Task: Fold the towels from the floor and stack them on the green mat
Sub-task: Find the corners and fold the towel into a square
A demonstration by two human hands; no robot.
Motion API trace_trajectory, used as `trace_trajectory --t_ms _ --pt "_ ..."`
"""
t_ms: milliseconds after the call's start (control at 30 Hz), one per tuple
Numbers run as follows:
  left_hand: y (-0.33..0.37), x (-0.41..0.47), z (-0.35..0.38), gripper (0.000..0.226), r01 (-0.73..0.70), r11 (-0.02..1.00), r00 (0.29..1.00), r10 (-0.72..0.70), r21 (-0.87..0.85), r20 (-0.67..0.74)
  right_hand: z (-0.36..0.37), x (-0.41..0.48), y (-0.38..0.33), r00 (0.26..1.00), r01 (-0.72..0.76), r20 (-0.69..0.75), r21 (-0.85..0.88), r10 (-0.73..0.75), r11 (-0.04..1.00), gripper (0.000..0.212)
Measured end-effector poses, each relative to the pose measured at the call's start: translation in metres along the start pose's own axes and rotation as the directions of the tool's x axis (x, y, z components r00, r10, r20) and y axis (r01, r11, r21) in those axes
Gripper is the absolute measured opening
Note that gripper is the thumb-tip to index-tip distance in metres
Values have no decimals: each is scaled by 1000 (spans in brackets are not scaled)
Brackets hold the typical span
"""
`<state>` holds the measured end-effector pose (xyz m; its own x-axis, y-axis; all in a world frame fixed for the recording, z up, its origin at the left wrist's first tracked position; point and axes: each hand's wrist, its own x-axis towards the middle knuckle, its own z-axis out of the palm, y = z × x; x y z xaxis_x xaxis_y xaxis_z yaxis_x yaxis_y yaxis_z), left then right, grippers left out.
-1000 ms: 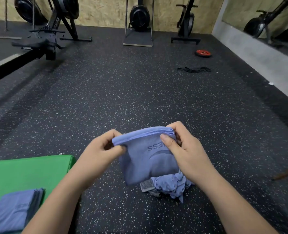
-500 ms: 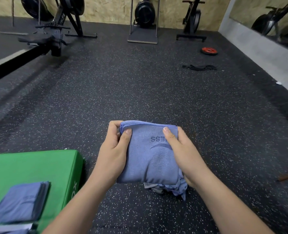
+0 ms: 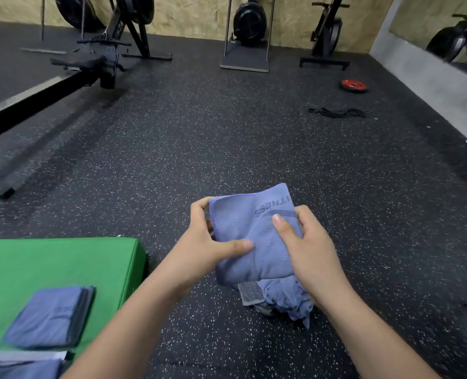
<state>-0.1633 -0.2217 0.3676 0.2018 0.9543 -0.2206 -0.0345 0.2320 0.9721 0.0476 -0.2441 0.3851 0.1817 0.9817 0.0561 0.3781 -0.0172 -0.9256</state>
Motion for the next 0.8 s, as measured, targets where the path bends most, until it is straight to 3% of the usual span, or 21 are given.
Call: trace_trajectory --t_ms 100,233,433,533,633,800 --pt "0 0 -7 111 0 1000 996 -3 30 88 -4 1 2 1000 16 -24 -76 -18 997 20" --pt "8 0 -21 113 -53 998 996 50 43 71 -2 6 6 998 46 -30 -111 -49 993 18" --pt "23 -19 -67 116 -125 987 992 125 99 2 36 6 -10 994 54 91 107 -64 993 5" --pt "18 -42 -105 110 -143 983 985 153 111 -85 76 2 -13 977 19 208 174 -56 985 3" --pt "-2 -76 -149 86 -151 984 959 168 92 -228 129 -6 -13 938 18 336 187 -81 982 10" --pt "-62 -155 -217 72 -70 998 842 62 5 -537 231 -43 -7 826 57 553 111 -110 992 18"
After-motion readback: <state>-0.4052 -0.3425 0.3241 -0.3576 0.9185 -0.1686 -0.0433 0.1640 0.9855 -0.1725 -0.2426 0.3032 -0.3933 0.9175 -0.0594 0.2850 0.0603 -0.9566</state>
